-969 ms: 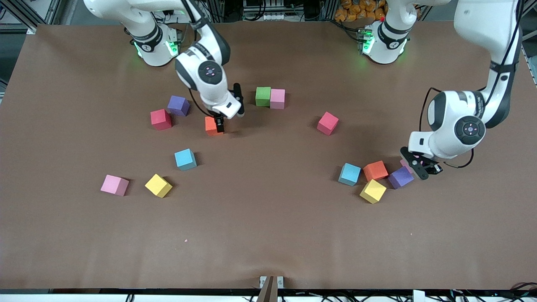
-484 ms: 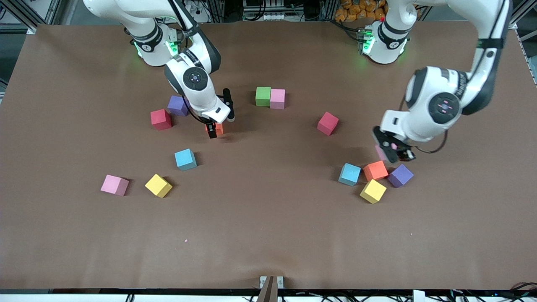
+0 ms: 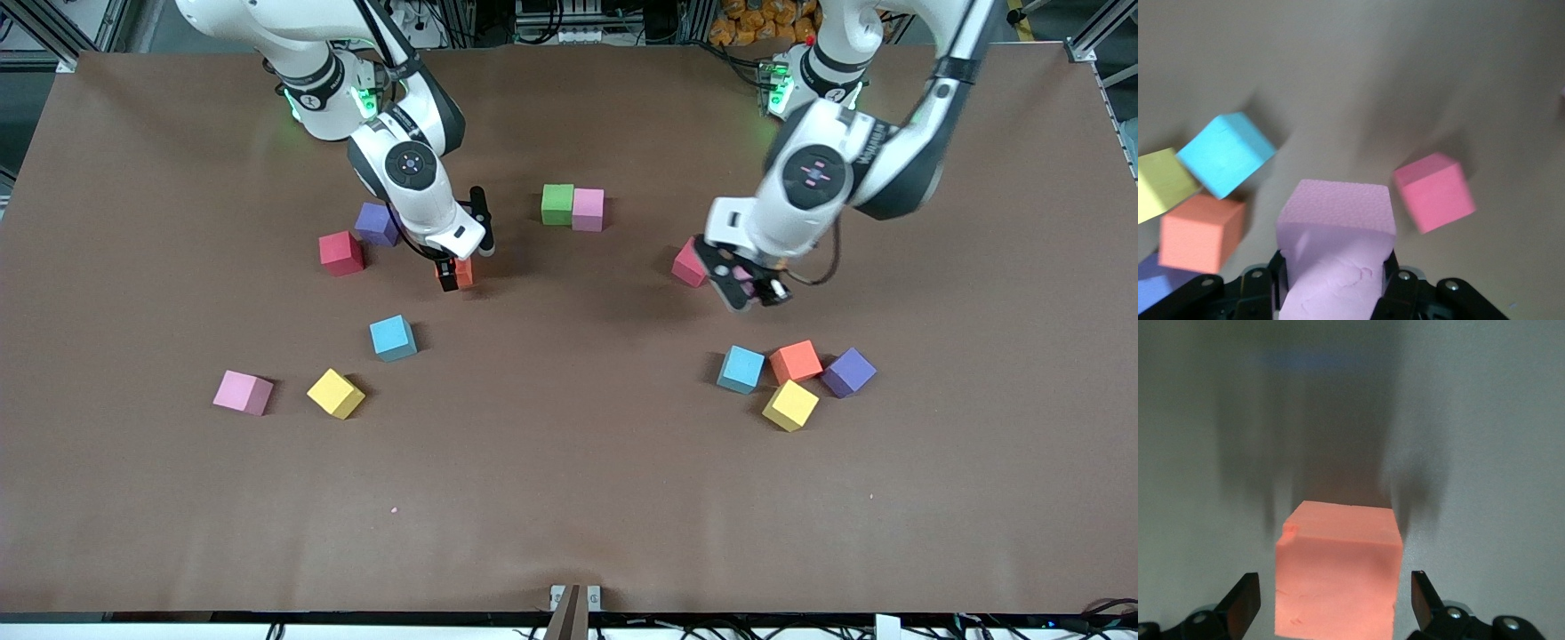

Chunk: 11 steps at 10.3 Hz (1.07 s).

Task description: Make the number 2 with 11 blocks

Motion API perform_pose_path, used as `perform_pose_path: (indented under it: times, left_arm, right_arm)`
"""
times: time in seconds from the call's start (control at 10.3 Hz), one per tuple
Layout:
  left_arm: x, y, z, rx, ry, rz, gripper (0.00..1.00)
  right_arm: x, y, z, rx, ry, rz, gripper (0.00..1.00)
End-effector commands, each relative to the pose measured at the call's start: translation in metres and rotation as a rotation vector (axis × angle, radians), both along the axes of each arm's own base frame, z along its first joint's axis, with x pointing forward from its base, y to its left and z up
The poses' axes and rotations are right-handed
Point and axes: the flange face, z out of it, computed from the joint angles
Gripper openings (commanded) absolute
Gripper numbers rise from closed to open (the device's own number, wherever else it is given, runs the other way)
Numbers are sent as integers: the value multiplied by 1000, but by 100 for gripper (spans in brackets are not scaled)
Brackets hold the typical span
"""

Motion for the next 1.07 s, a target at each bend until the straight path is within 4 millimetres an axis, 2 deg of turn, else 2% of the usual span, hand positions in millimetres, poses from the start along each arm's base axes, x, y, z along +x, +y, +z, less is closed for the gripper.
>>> perform_pose_path:
  times: [0.0,0.1,0.19,0.29,0.39,0.48,0.58,0.77,0.97]
  left_arm:
    - [-48,-57,-9,12,34,67,4]
    - [-68,-77,-15,22,43,49,3]
    - [-78,-81,-21,32,54,35,3]
    - [-87,-88,-22,34,58,11,4]
    - [-97,-97,-24,34,62,-16,4]
    - [-104,-103,-26,34,67,-41,4]
    - [-106,-105,-35,54,67,-79,4]
    - [-127,-119,-51,79,78,-166,4]
    - [-136,-128,-63,90,74,-250,4]
  right_arm:
    - [-4,-2,-5,5,5,10,100]
    - [-4,-2,-5,5,5,11,100]
    - [-4,-2,-5,6,5,8,100]
    - [-4,-2,-6,5,6,8,94]
    - [-4,-2,-6,5,6,8,55]
    - [-3,-2,-6,6,5,8,30]
    - [-3,-2,-6,6,5,8,27]
    - [0,-4,-1,6,5,0,27]
    - [6,-9,5,10,-1,-12,27]
